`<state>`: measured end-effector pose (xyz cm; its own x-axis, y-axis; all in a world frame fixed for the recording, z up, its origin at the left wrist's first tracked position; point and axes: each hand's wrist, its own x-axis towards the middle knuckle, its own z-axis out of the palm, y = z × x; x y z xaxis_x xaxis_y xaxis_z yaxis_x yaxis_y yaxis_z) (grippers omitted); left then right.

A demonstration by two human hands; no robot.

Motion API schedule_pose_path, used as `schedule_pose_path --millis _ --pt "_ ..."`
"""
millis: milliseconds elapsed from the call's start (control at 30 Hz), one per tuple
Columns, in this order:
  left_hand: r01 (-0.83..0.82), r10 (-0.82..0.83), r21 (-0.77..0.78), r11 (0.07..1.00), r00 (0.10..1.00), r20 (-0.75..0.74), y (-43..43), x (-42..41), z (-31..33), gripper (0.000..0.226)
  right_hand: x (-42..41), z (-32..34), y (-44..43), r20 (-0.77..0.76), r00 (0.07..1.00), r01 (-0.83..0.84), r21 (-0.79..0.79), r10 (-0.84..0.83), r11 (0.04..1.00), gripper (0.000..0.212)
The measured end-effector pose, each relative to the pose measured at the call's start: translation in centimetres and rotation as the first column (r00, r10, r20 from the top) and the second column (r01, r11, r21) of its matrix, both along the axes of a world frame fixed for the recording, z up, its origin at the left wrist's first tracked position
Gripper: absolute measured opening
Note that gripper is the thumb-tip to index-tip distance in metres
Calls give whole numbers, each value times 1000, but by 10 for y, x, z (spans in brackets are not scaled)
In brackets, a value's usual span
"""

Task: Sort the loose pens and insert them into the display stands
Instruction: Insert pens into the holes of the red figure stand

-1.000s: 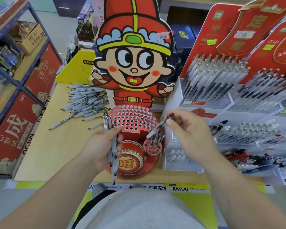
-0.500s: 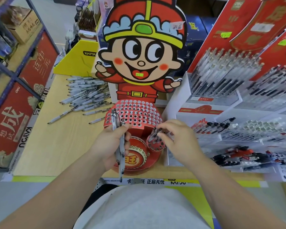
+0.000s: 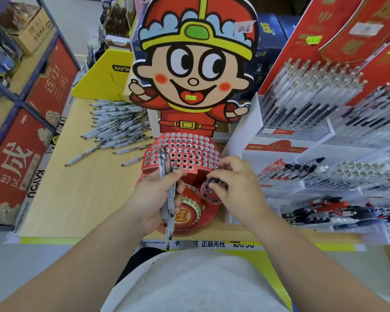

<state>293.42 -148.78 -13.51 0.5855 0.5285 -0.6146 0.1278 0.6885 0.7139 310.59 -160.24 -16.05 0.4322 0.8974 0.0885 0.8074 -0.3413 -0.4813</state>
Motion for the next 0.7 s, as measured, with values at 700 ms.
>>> schedule_pose_path --millis 700 --pt "408 -440 192 892 881 171 -18 15 39 24 -11 71 -6 -803 595 166 78 -37 983 4"
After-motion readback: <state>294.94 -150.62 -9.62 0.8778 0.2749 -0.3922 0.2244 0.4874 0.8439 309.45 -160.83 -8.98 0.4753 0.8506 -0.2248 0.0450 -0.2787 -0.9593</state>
